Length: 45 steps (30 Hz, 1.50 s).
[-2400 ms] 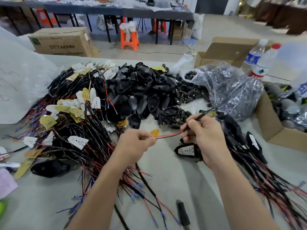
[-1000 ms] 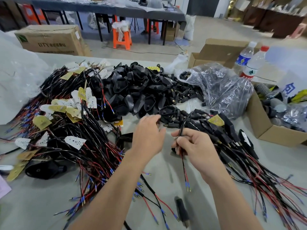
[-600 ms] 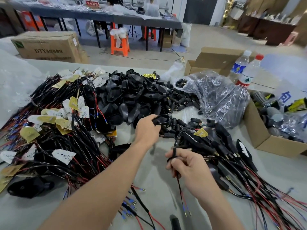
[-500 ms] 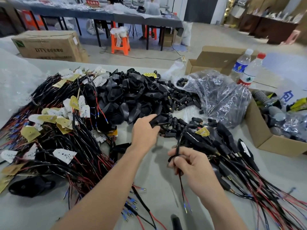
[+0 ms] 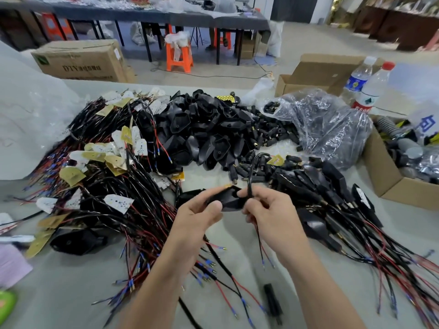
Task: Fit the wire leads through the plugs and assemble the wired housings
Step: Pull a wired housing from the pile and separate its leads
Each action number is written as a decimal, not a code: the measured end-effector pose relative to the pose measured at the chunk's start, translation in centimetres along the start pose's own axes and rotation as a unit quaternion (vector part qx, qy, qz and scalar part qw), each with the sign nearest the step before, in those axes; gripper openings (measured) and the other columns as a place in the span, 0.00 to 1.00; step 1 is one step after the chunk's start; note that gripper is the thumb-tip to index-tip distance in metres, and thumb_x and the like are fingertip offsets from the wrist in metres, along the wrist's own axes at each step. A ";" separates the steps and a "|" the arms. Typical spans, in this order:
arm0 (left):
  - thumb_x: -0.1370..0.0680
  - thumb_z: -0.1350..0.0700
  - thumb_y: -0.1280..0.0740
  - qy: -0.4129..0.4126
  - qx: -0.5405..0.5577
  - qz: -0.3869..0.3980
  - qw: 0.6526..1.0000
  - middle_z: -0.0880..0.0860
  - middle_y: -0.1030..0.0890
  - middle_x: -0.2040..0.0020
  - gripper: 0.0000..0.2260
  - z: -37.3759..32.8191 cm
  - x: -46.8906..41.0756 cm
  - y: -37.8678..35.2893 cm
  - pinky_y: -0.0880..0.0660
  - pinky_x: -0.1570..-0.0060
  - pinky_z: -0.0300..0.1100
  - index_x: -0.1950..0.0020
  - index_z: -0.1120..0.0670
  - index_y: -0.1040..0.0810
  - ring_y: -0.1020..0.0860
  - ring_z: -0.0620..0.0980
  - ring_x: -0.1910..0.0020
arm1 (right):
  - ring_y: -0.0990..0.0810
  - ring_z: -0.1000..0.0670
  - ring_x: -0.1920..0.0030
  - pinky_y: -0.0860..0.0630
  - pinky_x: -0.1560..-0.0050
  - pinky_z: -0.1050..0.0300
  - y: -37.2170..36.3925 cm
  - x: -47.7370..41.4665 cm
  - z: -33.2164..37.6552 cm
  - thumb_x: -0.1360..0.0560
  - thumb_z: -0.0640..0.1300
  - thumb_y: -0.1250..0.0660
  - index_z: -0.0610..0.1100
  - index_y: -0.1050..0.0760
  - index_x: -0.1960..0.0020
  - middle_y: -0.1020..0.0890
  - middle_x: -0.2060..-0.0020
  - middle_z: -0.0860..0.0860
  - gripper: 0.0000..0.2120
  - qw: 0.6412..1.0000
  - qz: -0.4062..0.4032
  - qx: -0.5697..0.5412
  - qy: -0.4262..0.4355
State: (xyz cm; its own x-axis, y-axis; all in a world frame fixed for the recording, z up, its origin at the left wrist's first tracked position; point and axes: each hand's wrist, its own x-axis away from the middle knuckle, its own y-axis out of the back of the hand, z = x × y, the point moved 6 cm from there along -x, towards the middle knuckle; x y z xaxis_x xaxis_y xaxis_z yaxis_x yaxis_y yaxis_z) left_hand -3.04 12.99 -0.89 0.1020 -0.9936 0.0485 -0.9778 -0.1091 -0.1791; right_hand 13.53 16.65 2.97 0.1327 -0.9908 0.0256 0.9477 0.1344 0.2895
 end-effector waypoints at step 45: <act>0.15 0.40 0.43 0.074 -0.057 0.040 0.995 0.54 0.13 0.53 0.18 -0.8 3.6 -0.3 0.19 0.48 0.43 0.43 0.42 0.14 0.16 0.46 0.54 | 0.16 0.48 0.67 0.18 0.63 0.59 1.1 1.8 5.0 0.17 0.33 0.38 0.39 0.23 0.52 0.14 0.62 0.43 0.08 0.966 -0.013 -0.256 0.005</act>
State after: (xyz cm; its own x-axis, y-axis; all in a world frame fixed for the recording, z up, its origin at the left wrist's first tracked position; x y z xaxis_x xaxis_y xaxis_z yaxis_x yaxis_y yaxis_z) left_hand -2.49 9.43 0.17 0.0022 -0.9828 0.1847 -0.9969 -0.0165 -0.0763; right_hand 13.34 14.97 8.15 0.1065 -0.9942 0.0142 0.9697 0.1007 -0.2226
